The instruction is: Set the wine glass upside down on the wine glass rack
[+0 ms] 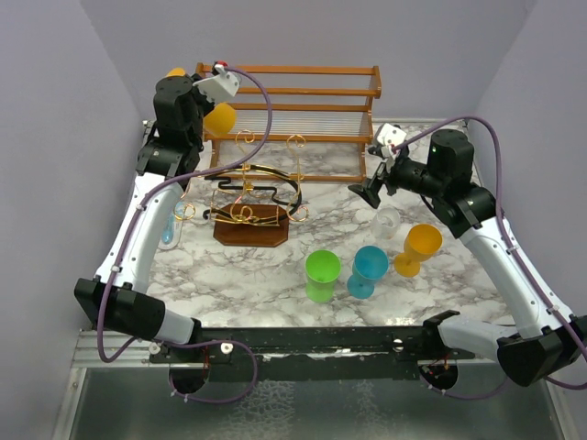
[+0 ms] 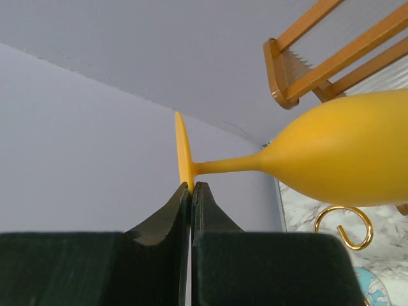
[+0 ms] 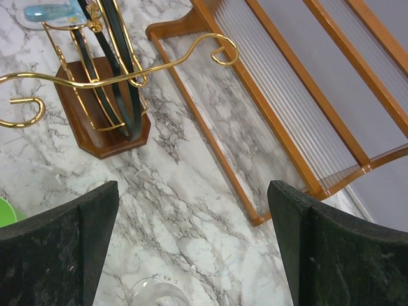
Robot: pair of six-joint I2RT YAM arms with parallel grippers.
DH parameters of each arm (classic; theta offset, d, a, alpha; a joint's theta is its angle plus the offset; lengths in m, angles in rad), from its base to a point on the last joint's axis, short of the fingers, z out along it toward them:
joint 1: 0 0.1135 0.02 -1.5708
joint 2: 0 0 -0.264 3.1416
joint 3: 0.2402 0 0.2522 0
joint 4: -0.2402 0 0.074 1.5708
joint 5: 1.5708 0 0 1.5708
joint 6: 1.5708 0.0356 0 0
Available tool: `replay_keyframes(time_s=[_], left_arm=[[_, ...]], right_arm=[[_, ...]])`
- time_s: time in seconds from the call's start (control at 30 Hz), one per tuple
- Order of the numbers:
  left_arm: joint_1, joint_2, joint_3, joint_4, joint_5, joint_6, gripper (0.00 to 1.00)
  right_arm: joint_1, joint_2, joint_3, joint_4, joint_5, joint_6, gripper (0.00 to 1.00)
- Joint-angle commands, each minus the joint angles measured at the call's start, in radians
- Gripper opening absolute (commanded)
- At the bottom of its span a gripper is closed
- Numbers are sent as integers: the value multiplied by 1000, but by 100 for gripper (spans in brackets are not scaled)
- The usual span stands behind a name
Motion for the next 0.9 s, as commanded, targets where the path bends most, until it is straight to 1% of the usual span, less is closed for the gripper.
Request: replay_keyframes(time_s=[0.0, 0.1, 0.3, 0.43, 0.57, 0.73, 0.87], left_arm=[[-21, -2, -51, 55, -13, 92, 0], [-31, -2, -80, 50, 24, 129, 0], [-43, 8, -110, 9, 37, 207, 0], [-48, -13, -121, -60, 132, 224, 0], [-49, -19, -94, -140, 204, 208, 0], [-52, -26, -98, -208, 219, 228, 0], [-55, -39, -107, -244, 206, 244, 0]], right_arm=[[2, -16, -11, 31, -18, -7, 100], [2, -13, -13, 30, -21, -10, 100], [2, -11, -18, 27, -23, -17, 100], [1, -10, -21, 28, -23, -21, 100], [2, -10, -24, 29, -23, -25, 100], [2, -13, -27, 28, -26, -27, 99], [2, -15, -29, 28, -26, -27, 100]])
